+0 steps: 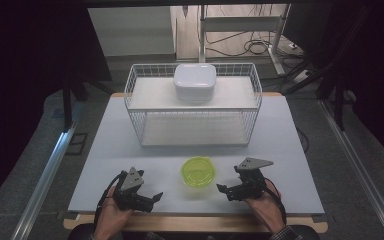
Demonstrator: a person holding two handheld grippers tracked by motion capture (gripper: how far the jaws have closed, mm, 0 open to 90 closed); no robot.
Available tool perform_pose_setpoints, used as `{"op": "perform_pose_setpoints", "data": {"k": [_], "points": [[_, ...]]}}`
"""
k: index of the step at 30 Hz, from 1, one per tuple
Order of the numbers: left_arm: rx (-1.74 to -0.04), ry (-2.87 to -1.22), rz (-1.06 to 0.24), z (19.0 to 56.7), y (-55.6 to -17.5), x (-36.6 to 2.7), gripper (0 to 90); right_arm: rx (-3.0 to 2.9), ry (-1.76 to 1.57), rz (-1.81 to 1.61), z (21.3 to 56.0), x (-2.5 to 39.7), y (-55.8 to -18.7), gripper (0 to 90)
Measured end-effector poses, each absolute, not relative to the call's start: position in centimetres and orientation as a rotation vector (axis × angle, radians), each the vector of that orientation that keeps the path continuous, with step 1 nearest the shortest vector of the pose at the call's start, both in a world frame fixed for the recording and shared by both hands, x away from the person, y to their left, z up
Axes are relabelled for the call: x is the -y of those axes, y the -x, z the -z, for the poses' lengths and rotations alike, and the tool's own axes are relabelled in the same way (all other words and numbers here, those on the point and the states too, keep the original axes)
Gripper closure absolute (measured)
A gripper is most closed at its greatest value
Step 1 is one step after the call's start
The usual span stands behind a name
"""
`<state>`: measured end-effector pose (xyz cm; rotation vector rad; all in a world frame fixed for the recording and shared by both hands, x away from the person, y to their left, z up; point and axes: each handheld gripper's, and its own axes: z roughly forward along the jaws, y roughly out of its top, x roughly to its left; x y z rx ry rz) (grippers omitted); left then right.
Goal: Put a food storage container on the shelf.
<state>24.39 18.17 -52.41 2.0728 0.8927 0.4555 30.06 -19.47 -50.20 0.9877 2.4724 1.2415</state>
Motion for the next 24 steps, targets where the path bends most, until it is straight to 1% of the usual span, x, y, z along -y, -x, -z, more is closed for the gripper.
{"op": "perform_pose_setpoints", "data": {"k": [14,18,21,24], "points": [[-0.860,-2.094,-0.466,52.5,-24.3,-17.8,0.6,-2.456,-0.962,-1.254,49.5,19.3,-30.7,5.2],[-0.864,-2.098,-0.466,52.5,-24.3,-17.8,0.6,-2.498,-0.999,-1.280,49.1,18.9,-31.1,2.3],[-0.861,-2.104,-0.467,52.6,-24.3,-17.7,0.6,-2.536,-1.042,-1.295,48.7,18.7,-31.5,2.7],[-0.859,-2.113,-0.468,52.6,-24.3,-17.6,0.6,-2.547,-1.029,-1.269,48.2,18.5,-31.7,7.4]]}}
